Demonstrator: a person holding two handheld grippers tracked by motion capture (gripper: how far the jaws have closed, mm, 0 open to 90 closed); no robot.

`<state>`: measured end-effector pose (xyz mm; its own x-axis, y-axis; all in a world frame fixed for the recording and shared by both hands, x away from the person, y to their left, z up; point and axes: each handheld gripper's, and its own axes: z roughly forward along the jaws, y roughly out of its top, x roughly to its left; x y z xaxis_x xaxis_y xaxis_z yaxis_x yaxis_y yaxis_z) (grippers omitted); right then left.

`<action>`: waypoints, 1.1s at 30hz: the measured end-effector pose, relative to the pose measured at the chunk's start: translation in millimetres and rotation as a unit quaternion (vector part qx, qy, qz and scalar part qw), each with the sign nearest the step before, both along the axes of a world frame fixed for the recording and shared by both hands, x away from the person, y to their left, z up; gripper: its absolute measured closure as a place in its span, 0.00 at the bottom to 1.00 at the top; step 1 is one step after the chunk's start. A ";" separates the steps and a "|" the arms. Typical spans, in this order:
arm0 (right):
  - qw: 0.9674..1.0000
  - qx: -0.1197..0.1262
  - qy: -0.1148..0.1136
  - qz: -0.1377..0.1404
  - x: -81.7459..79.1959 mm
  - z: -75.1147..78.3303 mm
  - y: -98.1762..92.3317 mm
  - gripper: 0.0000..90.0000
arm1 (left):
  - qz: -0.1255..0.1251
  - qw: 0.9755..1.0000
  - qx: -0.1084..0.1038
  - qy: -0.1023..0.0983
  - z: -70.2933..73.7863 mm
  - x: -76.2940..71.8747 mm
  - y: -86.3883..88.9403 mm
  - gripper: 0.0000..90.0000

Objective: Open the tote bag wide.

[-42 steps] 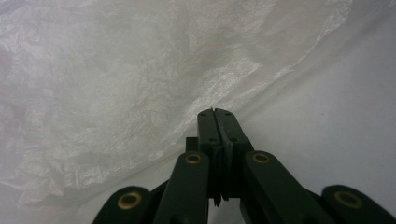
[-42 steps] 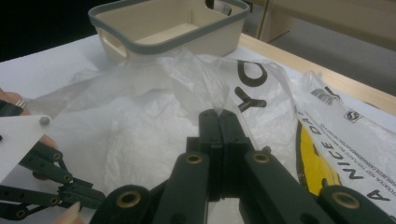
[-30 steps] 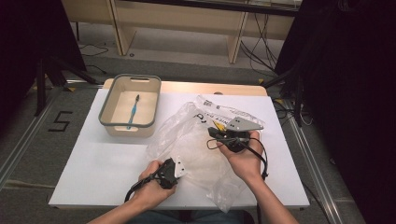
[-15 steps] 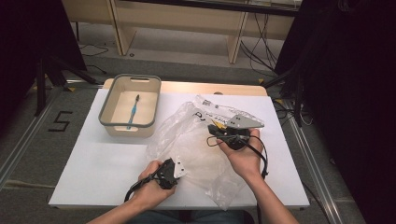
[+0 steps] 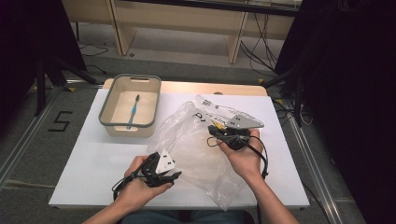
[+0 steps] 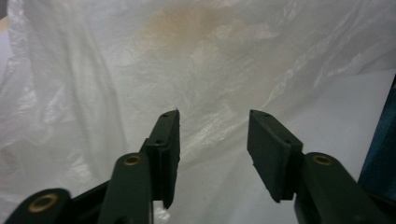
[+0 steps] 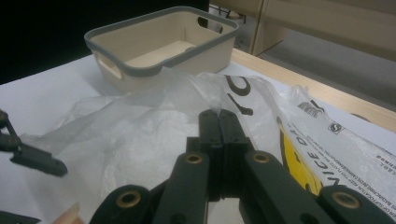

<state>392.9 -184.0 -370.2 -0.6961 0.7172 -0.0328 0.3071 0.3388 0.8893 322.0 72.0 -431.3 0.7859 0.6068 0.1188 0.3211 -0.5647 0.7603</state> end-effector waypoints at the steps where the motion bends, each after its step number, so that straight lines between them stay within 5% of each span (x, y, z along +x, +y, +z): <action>1: 1.000 0.000 0.000 0.000 0.0 -0.2 0.0 1.00 | 0.003 1.000 -0.006 -0.001 2.9 0.0 2.0 0.56; 11: 1.000 0.001 0.001 -0.001 0.1 0.1 -1.3 1.00 | -0.005 0.999 -0.027 -0.017 31.5 -1.0 24.4 0.39; 33: 1.000 0.001 0.002 -0.003 1.0 -0.5 -3.1 1.00 | 0.077 0.996 -0.027 -0.022 51.4 31.1 80.5 0.33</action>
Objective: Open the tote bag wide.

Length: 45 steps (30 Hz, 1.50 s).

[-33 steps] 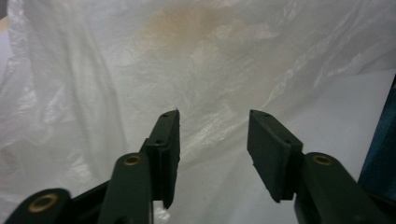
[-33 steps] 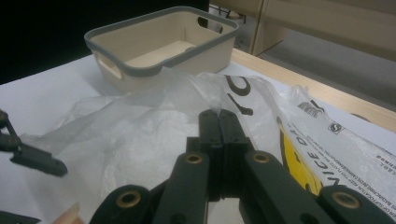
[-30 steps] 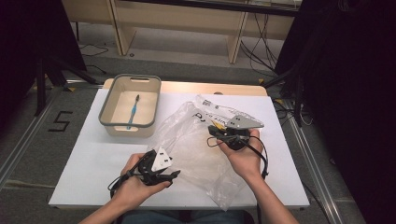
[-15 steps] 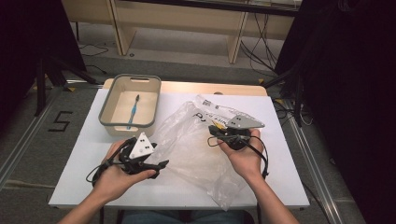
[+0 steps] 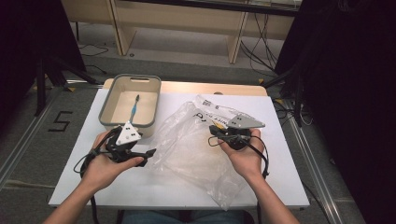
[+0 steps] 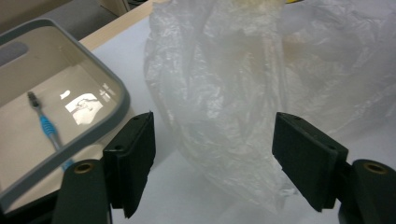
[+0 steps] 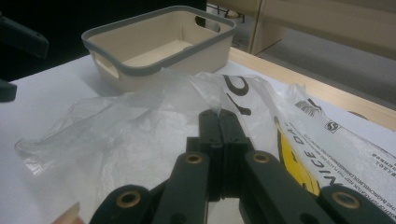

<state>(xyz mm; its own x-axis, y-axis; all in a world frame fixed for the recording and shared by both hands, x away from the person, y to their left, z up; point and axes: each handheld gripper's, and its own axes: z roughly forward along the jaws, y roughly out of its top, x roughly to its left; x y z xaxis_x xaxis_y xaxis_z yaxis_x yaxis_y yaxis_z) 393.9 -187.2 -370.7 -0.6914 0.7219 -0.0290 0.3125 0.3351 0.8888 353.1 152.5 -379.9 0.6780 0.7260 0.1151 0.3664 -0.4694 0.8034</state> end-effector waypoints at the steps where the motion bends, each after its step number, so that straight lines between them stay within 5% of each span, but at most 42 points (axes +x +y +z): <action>1: 1.000 0.000 0.001 0.000 -0.2 -0.1 0.0 1.00 | 0.005 1.000 0.000 -0.002 1.8 1.2 2.4 0.33; 7: 1.000 -0.001 0.002 -0.002 0.2 -0.8 -1.2 1.00 | 0.026 1.000 -0.002 -0.013 11.3 9.5 14.3 0.33; 18: 1.000 0.001 0.002 -0.002 0.3 -0.6 -2.0 1.00 | 0.050 0.999 0.011 0.002 9.6 34.2 23.6 0.33; 45: 1.000 -0.002 0.004 -0.002 -0.1 -1.8 -1.7 1.00 | 0.108 0.993 0.029 0.028 8.5 113.8 14.9 0.36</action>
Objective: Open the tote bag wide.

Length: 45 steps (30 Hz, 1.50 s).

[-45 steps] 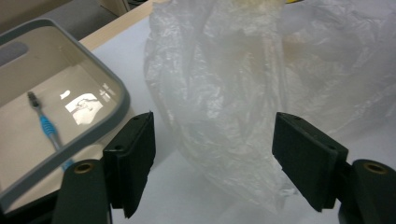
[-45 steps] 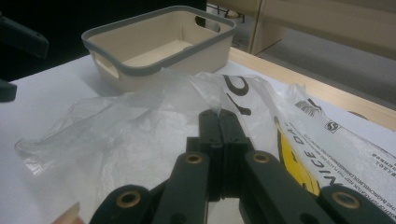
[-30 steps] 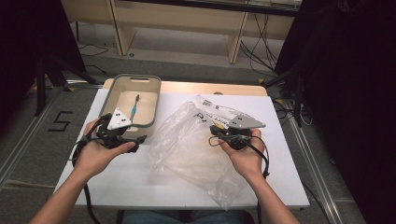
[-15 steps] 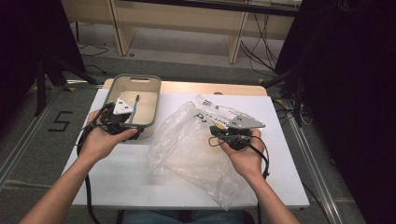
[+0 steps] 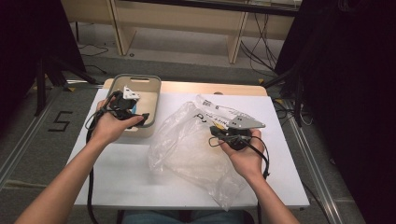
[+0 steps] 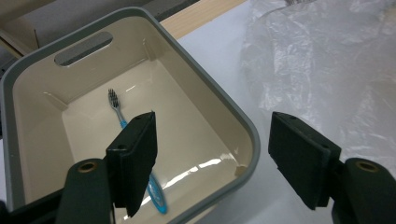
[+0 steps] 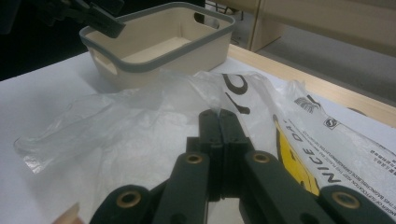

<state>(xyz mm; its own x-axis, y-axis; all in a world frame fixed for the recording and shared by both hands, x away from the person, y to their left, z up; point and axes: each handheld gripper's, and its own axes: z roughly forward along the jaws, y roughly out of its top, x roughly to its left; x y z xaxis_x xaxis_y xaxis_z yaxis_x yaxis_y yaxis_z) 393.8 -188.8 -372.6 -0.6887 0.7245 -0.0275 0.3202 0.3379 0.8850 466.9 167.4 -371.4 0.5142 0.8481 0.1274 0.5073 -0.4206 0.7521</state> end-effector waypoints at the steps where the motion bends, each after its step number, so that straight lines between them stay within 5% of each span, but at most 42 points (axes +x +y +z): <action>1: 1.000 0.000 0.000 0.000 0.0 0.0 0.0 1.00 | 0.002 1.000 0.002 0.001 -0.4 2.3 0.3 0.36; 25: 1.000 0.001 0.003 0.000 0.1 -0.5 -0.1 1.00 | 0.047 0.999 0.003 0.028 -6.4 46.4 4.6 0.38; 45: 1.000 0.003 0.006 -0.002 0.4 -2.0 -1.9 1.00 | 0.092 0.994 0.022 0.051 -17.9 80.5 16.5 0.39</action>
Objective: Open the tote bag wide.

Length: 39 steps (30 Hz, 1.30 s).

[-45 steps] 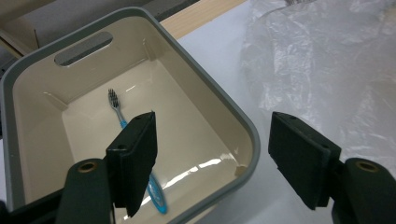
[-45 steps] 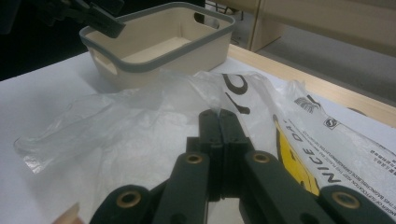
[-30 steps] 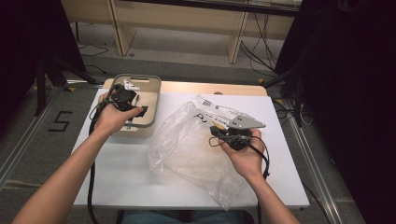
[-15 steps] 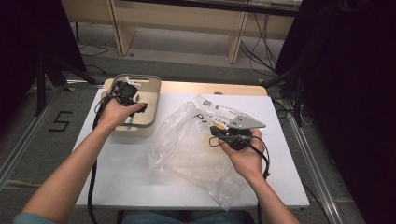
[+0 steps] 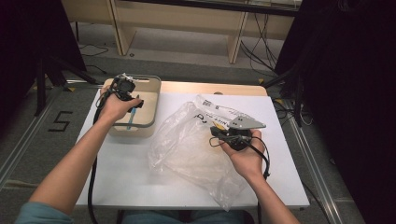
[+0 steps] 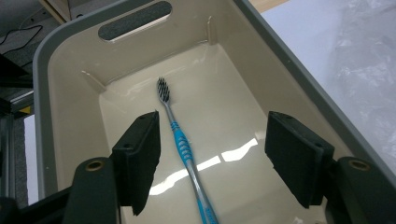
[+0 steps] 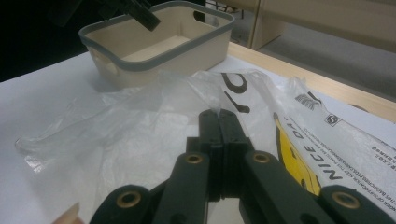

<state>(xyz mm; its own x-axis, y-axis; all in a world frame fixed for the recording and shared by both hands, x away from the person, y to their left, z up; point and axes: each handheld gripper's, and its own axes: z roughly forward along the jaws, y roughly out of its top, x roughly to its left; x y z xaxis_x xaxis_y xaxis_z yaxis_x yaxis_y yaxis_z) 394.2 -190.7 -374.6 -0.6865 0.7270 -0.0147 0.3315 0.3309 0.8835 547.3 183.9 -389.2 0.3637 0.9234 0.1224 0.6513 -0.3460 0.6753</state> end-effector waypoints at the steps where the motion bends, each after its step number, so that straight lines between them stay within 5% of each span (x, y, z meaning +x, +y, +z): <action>1: 1.000 0.000 0.000 0.000 0.0 0.1 0.0 1.00 | 0.002 1.000 -0.001 0.000 -0.8 1.1 0.1 0.39; 39: 1.000 -0.003 0.004 0.001 -0.4 -2.6 -0.3 1.00 | 0.034 0.999 0.000 0.025 -15.2 42.9 2.4 0.41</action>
<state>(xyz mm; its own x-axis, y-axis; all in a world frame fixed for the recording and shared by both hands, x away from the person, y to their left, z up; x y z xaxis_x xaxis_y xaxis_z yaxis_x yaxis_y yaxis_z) 393.9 -191.0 -377.2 -0.6887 0.7249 -0.0140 0.3369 0.3371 0.8791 590.3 186.3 -404.4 0.3053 0.9465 0.1048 0.7063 -0.2989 0.6417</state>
